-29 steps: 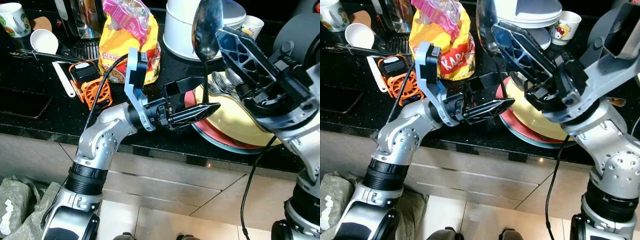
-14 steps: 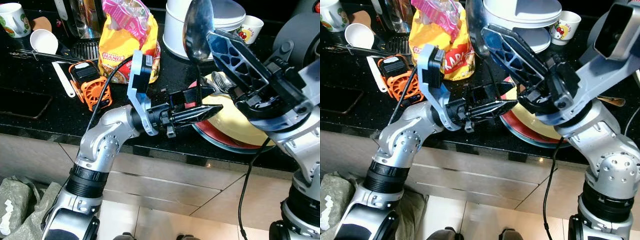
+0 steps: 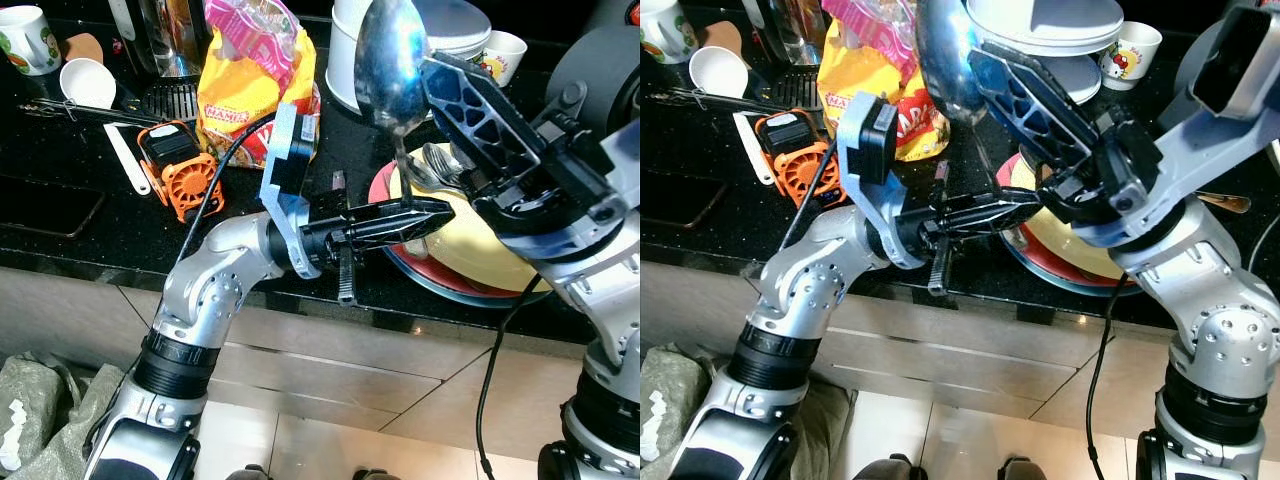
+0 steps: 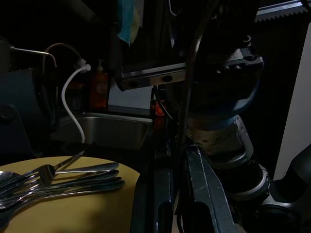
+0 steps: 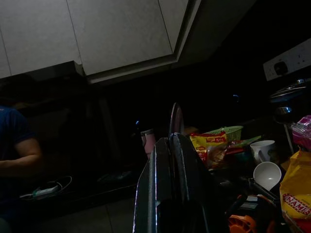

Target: Kitchen organization

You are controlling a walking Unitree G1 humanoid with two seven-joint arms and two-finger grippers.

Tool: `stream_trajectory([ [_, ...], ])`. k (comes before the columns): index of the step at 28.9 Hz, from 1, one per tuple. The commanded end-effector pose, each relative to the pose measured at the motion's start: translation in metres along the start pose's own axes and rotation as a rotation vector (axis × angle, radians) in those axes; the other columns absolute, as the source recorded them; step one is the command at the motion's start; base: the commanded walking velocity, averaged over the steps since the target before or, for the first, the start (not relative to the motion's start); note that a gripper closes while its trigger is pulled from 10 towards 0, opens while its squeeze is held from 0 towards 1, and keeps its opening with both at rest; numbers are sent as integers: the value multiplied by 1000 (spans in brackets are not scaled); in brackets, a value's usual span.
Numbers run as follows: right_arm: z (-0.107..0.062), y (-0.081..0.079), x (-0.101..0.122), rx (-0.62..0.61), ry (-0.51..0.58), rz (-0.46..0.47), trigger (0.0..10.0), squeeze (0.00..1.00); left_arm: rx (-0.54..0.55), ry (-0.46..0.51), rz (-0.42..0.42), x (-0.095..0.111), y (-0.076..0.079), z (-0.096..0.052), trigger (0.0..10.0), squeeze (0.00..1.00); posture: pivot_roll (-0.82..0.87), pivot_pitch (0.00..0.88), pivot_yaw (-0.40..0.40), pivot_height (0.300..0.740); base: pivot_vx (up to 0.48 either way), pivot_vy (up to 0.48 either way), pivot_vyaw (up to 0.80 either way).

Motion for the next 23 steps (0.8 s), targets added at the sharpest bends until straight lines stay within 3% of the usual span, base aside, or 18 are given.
stream_trajectory([
  [1,-1,-2,0,-3,-1,-39,3020,0,35,25,0,5,-3,-7,0,0,25,129,-1,740,0,0,0],
  [3,-1,0,0,-17,0,-53,3020,0,39,25,1,5,-2,-7,0,0,25,129,-1,740,0,0,0],
  [4,-2,3,-1,-23,5,-58,10000,0,48,27,2,6,-2,-9,0,0,25,130,0,740,0,0,0],
  [5,-2,3,-1,-23,5,-58,10000,0,48,27,2,6,-2,-9,0,0,25,130,0,740,0,0,0],
  [6,-2,4,-1,-22,30,-45,10000,349,60,30,4,7,-2,-11,0,0,27,131,1,740,0,0,0],
  [7,-3,7,0,-29,49,-35,10000,1000,71,34,6,8,-1,-13,0,0,30,132,3,740,0,0,0],
  [9,-5,9,0,-41,67,-28,10000,1000,82,36,8,9,-1,-15,0,0,30,132,2,740,0,0,0],
  [12,-20,18,1,-63,109,14,10000,1000,134,61,20,15,0,-21,0,0,32,133,3,740,0,0,0],
  [15,-31,3,1,20,99,45,10000,1000,140,64,24,19,4,-24,0,0,40,136,1,740,0,0,0],
  [16,-34,-3,0,52,89,60,10000,145,139,63,25,20,6,-25,0,0,43,136,1,740,0,0,0],
  [17,-37,-8,-4,77,70,83,10000,0,142,61,24,20,8,-26,0,0,43,133,3,740,0,0,0],
  [23,-50,-21,-33,106,-3,190,10000,0,198,39,3,8,12,-32,0,0,45,131,0,740,0,0,0],
])
Point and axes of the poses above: a point about 5 cm out from each wrist's last joint towards the gripper, its own z axis pointing out of the wrist towards the gripper, its own x axis along the axis of the wrist's last joint, y = z × x, the point moved 6 cm from there along z, pointing out of the wrist towards the gripper, and after that the axes turned 4 degrees about z, right-handed, at the moved point
